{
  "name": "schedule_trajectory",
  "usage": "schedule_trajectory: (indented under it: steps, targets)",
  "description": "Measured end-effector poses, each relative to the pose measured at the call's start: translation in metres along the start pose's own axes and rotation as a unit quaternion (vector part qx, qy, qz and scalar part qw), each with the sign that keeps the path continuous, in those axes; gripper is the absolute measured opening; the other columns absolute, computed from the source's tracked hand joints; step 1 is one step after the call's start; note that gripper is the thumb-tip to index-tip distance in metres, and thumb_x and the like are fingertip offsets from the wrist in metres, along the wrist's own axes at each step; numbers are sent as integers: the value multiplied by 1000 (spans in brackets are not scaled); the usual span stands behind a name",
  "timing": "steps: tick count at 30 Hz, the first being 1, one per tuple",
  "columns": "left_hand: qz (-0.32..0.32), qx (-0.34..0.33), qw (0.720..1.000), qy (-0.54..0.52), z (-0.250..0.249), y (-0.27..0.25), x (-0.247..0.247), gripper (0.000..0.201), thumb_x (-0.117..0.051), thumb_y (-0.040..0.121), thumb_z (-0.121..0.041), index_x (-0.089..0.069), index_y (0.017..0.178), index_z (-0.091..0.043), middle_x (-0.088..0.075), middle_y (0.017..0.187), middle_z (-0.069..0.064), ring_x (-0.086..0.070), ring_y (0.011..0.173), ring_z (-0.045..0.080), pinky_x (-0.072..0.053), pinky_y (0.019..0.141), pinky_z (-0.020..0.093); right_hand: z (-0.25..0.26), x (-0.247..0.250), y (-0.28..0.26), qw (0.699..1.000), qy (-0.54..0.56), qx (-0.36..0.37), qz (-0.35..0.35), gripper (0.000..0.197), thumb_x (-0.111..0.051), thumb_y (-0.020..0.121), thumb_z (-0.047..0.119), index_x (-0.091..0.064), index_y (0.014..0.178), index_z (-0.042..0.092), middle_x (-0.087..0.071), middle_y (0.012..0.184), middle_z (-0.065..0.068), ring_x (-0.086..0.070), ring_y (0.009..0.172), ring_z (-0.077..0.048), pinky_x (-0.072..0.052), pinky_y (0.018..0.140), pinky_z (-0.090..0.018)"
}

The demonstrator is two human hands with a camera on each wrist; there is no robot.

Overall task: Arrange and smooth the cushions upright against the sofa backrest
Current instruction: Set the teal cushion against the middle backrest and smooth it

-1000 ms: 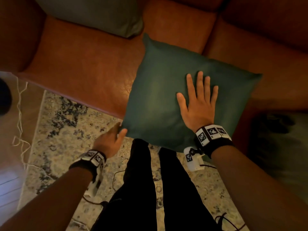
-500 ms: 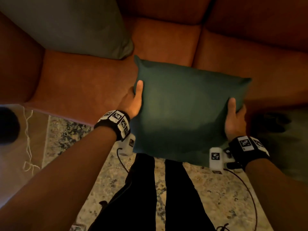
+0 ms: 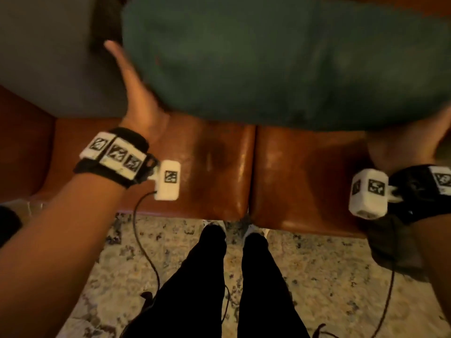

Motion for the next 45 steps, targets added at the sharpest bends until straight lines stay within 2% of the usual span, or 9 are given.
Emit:
schedule_trajectory:
  steps: [4, 9, 15, 22, 26, 30, 37, 42, 45]
  targets:
    - [61, 124, 990, 32, 55, -18, 67, 104, 1, 80, -92, -39, 156, -34, -57, 151, -3, -55, 138, 22, -34, 120, 53, -37, 42, -24, 995, -19, -75, 68, 78, -49, 81, 85, -67, 128, 25, -66, 137, -9, -64, 127, -28, -47, 106, -49]
    - [123, 242, 936, 224, 158, -59, 96, 110, -59, 34, -105, -46, 132, -55, -61, 132, -18, -61, 126, 14, -52, 101, 44, -123, 69, -47, 963, -192, -180, 66, 117, -72, 28, 97, -55, 128, 39, -67, 109, 2, -68, 91, -17, -54, 77, -34]
    - [29, 95, 945, 312, 183, -45, 78, 75, -55, 98, -61, -31, 160, -27, -43, 155, -15, -43, 134, 0, -35, 106, 5, -169, 54, -44, 919, -375, -96, 70, 121, -78, 61, 83, -14, 158, 51, -23, 167, 14, -29, 153, -18, -30, 123, -50]
    - [45, 106, 913, 392, 197, -43, 98, 102, -58, 76, -87, -34, 158, -30, -49, 153, -13, -47, 136, 6, -33, 118, 32, -169, 58, -66, 895, -428, -86, 90, 112, -77, 61, 81, -36, 155, 37, -52, 149, 12, -51, 136, -15, -38, 119, -43]
    - [15, 60, 902, 428, 209, -59, 109, 98, -63, 91, -66, -15, 165, -24, -30, 165, -10, -28, 151, 10, -17, 128, 36, -169, 49, -67, 782, -619, 27, 69, 124, -70, 73, 78, -12, 165, 18, -4, 173, -7, -9, 159, -31, -13, 129, -53]
    - [3, -126, 724, 678, 175, -54, 71, 83, -35, 104, -54, 5, 165, -16, 14, 173, 9, 15, 159, 33, 11, 128, 45, -152, -30, -81, 676, -683, 252, 113, 88, -45, 94, 61, -11, 166, 25, 12, 173, -8, 7, 160, -35, 5, 126, -55]
    - [312, -308, 498, 748, 187, -14, -47, 77, -27, 104, -63, -22, 164, -15, -18, 172, 10, -13, 160, 27, -14, 129, 48, -184, -42, -70, 607, -741, 278, 71, 81, -33, 98, 68, -21, 165, 25, -10, 173, -9, -4, 160, -37, -4, 126, -62]
    - [100, -73, 593, 796, 130, 102, 59, 76, -12, 102, -66, -56, 143, -18, -55, 149, 16, -47, 141, 31, -27, 122, 45, -189, -38, -51, 585, -757, 281, 74, 81, -30, 97, 69, -20, 165, 26, -11, 173, -6, -6, 160, -36, -7, 126, -61]
    - [101, -129, 579, 798, 116, 103, 57, 77, -10, 100, -63, -50, 149, -19, -49, 156, 14, -43, 147, 30, -23, 125, 47, -194, -45, -51, 582, -763, 275, 69, 81, -27, 98, 69, -18, 165, 25, -10, 173, -8, -5, 160, -37, -7, 125, -63]
Point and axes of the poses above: each hand's wrist, its own y-axis towards the middle knuckle, its own x-axis out of the back of the hand, z = x × y, the point moved 9 cm from there along y, towards the middle knuckle
